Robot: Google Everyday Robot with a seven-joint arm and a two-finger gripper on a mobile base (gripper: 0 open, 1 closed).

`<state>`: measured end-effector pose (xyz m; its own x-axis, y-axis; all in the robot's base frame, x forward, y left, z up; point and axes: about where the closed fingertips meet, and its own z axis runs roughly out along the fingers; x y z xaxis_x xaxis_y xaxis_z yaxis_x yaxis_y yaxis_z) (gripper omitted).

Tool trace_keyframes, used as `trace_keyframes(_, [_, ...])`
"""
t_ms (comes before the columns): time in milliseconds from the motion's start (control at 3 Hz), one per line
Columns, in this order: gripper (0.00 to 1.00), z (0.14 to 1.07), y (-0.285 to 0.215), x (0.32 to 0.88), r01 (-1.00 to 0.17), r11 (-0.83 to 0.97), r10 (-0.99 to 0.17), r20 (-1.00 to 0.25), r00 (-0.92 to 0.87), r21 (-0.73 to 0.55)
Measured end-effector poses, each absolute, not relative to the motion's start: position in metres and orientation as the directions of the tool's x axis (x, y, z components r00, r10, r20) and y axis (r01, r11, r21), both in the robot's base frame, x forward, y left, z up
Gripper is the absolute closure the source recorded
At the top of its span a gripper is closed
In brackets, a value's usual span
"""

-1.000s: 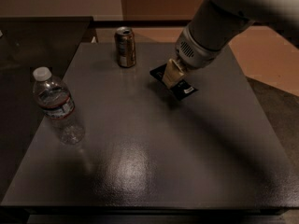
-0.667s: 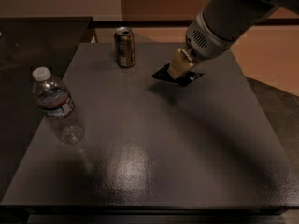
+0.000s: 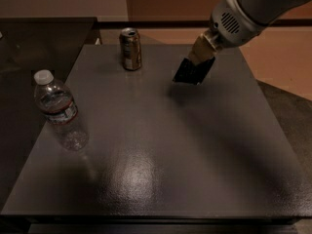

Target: Pick rxbar chocolate

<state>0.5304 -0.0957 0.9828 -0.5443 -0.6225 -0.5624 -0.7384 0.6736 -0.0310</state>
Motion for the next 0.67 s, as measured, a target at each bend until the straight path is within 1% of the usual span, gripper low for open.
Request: trace_keyframes(667, [1.00,0.9906,-0.0949,0.5276,-0.767,0.640,-0.640,-0.582,-0.502,-0.041])
